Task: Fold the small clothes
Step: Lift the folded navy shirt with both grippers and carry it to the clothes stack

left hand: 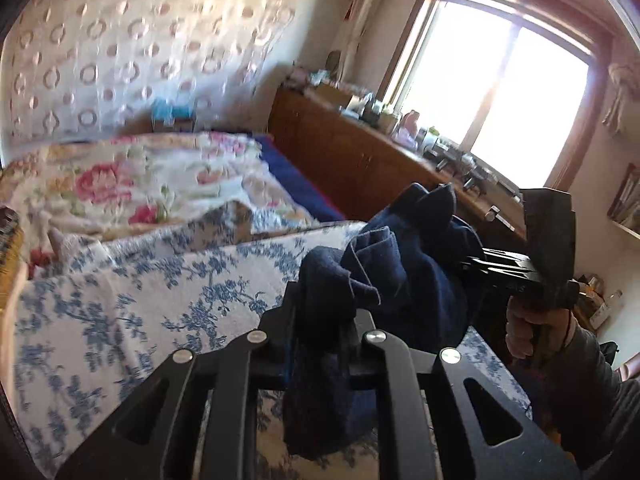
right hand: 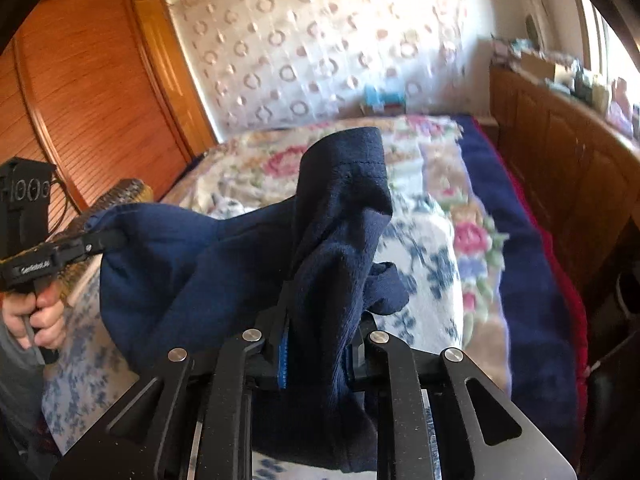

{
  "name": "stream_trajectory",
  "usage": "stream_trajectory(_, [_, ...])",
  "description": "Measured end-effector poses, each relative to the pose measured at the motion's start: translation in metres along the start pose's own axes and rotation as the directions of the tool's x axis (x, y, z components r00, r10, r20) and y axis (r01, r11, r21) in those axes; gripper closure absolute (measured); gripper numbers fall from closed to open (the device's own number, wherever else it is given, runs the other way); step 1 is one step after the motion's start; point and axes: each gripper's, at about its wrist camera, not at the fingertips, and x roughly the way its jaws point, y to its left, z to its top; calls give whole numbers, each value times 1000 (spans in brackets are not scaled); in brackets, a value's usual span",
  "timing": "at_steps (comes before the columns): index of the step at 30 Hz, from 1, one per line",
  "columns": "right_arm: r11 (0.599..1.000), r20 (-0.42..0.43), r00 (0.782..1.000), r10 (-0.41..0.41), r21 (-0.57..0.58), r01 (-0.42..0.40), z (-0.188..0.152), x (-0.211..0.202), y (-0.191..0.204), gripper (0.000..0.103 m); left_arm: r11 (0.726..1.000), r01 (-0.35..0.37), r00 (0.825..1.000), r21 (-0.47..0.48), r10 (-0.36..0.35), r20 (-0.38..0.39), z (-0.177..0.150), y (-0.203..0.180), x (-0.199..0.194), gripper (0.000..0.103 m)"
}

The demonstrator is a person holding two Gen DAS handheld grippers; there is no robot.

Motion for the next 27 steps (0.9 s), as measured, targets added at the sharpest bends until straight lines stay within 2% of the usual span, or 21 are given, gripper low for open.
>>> stream_trajectory(6, [997, 62, 998, 30, -71, -26, 27, -20, 44, 87, 999, -50, 993, 3, 49, 105, 0, 9, -66, 90])
stream_trajectory(9, [991, 83, 994, 70, -123, -60, 45, -21, 75, 87, 996, -92, 984, -10, 92, 152, -6, 22, -102, 90])
stream_trajectory(13, [974, 90, 987, 134, -194, -114, 66, -10, 119, 87, 985, -163, 963, -50, 169, 210, -15, 50, -152, 90])
stream_trajectory(20, [913, 65, 961, 268, -336, -232, 111, 33, 218, 87, 941, -298, 901, -159, 333, 279, -39, 112, -224, 90])
stream_trajectory(25, [856, 11, 940, 340, -418, -305, 138, 81, 286, 87, 901, -339, 858, -271, 414, 304, -63, 160, -253, 90])
stream_trajectory(27, [833, -24, 933, 359, -443, -332, 147, 104, 311, 87, 882, -347, 846, -319, 441, 300, -74, 178, -255, 90])
